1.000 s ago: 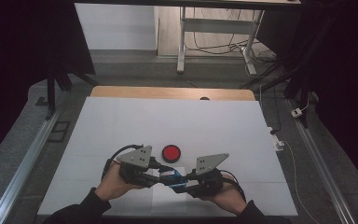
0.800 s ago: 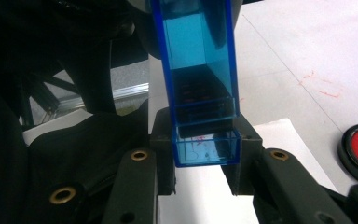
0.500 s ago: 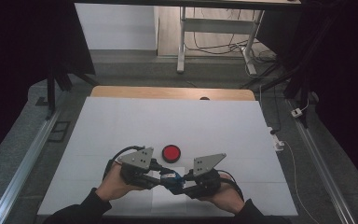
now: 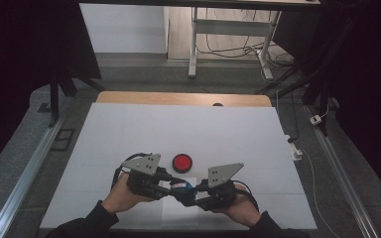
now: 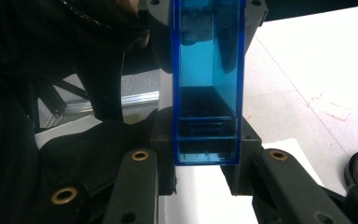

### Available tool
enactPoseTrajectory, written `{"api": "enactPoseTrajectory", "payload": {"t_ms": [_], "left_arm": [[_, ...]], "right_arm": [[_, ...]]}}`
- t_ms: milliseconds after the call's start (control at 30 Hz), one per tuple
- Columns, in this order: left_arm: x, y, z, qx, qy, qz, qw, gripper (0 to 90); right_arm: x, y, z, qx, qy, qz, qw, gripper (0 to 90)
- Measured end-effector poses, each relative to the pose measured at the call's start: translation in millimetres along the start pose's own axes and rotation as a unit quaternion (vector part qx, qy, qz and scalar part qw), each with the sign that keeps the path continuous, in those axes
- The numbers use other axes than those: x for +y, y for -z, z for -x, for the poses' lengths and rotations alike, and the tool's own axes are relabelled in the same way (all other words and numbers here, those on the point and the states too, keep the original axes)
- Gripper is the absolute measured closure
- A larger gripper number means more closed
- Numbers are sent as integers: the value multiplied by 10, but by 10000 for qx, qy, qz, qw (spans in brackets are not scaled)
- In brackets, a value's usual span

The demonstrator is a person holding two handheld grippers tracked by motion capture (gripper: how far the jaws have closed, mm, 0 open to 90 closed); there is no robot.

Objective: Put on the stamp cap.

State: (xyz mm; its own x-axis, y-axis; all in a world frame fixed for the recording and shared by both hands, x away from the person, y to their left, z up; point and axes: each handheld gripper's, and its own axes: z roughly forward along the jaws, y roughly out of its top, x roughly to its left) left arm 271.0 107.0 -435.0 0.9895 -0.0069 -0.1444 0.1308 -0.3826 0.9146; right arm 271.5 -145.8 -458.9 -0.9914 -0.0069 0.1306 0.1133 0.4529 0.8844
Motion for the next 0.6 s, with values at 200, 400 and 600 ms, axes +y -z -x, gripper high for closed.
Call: {"api": "enactPoseTrajectory", "payload": {"t_ms": [200,400,600], "left_arm": [[2,-23,-3,44,63,-90,9999,700],[10,-48,-3,156,77,-230,9996,698],[19,-66,8,205,72,-305,9993,698]], "right_arm": [[-19,-6,17,50,-72,-14,10000,690],[-50,-24,37,-15,-234,-122,9997,676],[-49,-27,26,-143,-204,-172,9995,619]]}}
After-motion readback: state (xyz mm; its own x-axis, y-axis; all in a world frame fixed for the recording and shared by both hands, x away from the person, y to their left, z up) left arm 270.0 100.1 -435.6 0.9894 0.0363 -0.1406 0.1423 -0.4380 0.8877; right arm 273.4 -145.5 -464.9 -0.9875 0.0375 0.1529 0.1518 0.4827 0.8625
